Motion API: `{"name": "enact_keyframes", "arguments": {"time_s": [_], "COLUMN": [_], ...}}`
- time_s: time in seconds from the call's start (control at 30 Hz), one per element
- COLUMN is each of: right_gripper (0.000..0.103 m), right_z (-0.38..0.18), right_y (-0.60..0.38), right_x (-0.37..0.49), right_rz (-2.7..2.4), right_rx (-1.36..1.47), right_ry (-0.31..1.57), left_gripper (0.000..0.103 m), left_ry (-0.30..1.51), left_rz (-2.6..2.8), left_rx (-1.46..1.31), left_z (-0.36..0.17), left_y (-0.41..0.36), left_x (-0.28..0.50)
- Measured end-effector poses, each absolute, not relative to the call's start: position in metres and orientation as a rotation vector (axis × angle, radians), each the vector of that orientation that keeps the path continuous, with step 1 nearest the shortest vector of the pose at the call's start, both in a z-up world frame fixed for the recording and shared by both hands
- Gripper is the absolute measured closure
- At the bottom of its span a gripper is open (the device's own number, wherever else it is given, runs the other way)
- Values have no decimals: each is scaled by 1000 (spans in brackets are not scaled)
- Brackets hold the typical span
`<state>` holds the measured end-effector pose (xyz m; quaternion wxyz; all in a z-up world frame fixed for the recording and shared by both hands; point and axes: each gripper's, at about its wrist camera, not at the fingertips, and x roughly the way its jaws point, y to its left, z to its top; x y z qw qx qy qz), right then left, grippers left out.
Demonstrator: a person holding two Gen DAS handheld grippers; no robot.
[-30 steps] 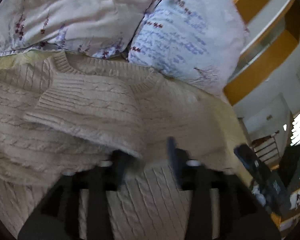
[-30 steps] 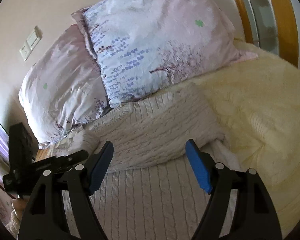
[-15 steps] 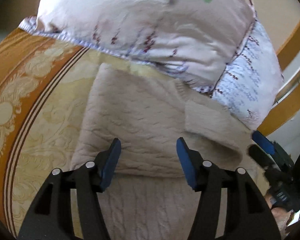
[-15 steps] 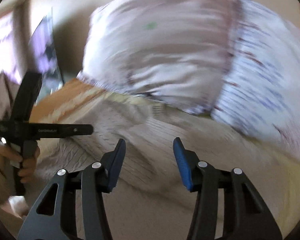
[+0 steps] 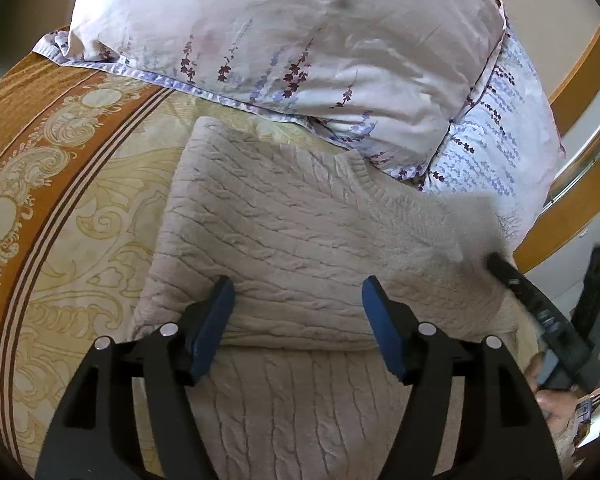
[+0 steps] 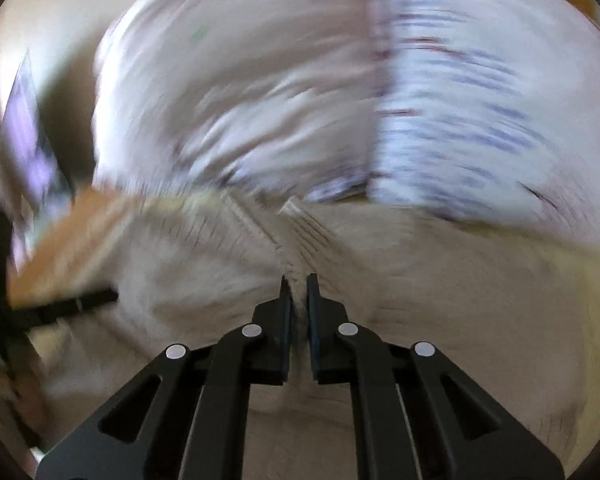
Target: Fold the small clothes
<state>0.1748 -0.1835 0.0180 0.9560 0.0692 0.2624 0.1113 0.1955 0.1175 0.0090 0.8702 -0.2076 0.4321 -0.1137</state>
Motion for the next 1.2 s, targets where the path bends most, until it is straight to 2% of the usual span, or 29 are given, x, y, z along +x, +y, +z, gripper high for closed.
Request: {"name": "enact_keyframes", "arguments": {"time_s": [0.07, 0.17, 0.23, 0.27, 0.33, 0.5, 0.6, 0.63, 0.7, 0.73, 0.8, 0.87, 0.9, 1.07, 1.1, 1.2], "right_gripper": [95, 91, 76, 72, 54, 55, 57, 62, 64, 70, 71, 82, 92, 95, 98, 102], "right_z": [11, -15, -21, -18, -10, -15, -27, -30, -30, -30, -31, -31, -29, 12, 14, -8], "right_y": [-219, -256, -275, -287, -302, -327, -328, -329, -325, -323, -319, -313, -312, -296, -294, -303], "right_x": [166, 155, 148, 143, 137, 156, 168, 169, 171, 172, 175, 180, 180, 160, 161, 178], "right_rz": [201, 223, 226, 225, 214, 185, 181, 180, 193, 206, 211, 203, 206, 162, 121, 15], "right_rx": [279, 413, 492, 532, 584, 668, 684, 682, 669, 667, 646, 591, 572, 355, 303, 286], "right_ry": [555, 687, 727, 705, 654, 702, 761, 770, 765, 768, 778, 787, 778, 514, 504, 622], "left_gripper": [32, 26, 24, 23, 22, 21, 21, 21, 20, 20, 19, 18, 18, 18, 18, 18], "left_ry": [900, 896, 892, 890, 883, 876, 883, 885, 889, 889, 890, 890, 890, 890, 889, 889], "left_rz": [-251, -270, -280, -286, -295, -311, -309, -308, -306, -306, -308, -309, -309, -311, -310, -311], "left_rx": [-448, -463, -470, -480, -506, -551, -546, -542, -533, -531, -529, -531, -531, -544, -543, -533], "left_z": [9, 10, 10, 11, 12, 15, 14, 14, 14, 14, 13, 13, 13, 13, 13, 13], "left_y": [118, 118, 119, 119, 122, 130, 131, 131, 129, 129, 129, 129, 129, 129, 129, 129], "left_x": [195, 194, 193, 192, 189, 181, 181, 181, 182, 182, 182, 183, 183, 183, 183, 183]}}
